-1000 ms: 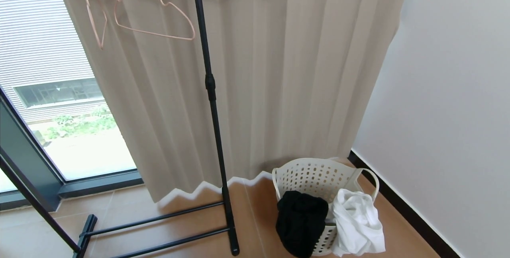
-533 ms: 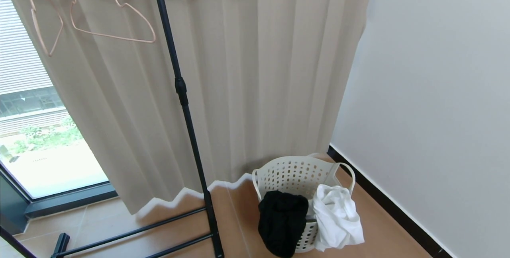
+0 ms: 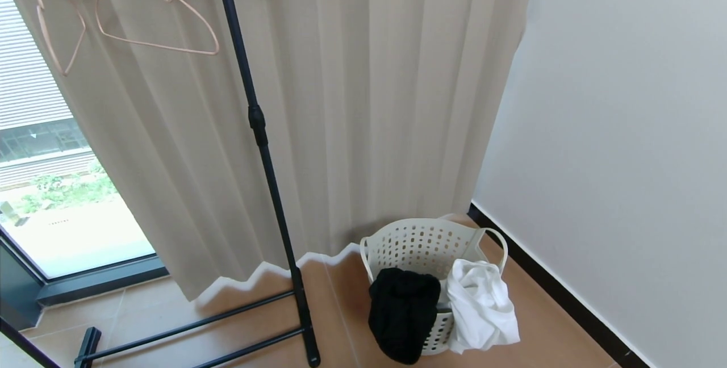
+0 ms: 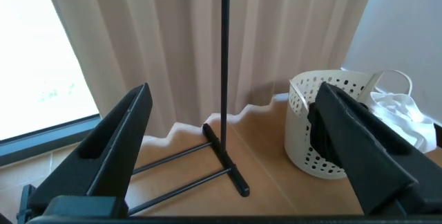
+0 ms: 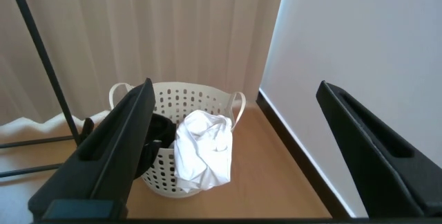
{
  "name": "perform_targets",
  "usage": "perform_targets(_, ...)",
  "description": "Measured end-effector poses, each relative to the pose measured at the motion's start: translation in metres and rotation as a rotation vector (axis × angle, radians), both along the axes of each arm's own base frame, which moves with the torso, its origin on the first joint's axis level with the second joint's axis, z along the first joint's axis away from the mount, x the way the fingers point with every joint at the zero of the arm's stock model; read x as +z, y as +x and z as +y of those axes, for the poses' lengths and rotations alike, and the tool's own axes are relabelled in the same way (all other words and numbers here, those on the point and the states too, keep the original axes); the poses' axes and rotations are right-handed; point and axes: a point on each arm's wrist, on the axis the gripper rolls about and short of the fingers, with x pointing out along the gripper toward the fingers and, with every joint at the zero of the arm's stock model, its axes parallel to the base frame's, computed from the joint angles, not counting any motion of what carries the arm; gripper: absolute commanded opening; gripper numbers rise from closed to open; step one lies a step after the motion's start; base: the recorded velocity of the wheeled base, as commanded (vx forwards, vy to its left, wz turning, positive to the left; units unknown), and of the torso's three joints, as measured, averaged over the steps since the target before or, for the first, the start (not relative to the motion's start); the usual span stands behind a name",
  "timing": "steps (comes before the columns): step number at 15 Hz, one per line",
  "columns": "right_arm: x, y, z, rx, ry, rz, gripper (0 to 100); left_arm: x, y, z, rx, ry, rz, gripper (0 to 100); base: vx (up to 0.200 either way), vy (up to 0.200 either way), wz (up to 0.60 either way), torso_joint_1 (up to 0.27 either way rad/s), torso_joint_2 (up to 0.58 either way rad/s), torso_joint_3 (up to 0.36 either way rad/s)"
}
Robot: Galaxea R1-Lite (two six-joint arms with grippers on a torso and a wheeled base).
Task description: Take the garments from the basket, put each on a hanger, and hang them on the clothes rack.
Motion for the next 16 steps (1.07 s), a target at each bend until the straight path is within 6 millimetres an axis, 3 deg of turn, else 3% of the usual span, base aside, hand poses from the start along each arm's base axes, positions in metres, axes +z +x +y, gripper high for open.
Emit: perform_targets(16, 0.0000, 0.0000, 0.0000, 0.000, 0.000, 0.000, 100, 0.0000, 0.0000, 0.0000, 0.000, 0.000, 0.000, 100, 0.000, 0.000, 0.00, 0.003, 0.00, -0.197)
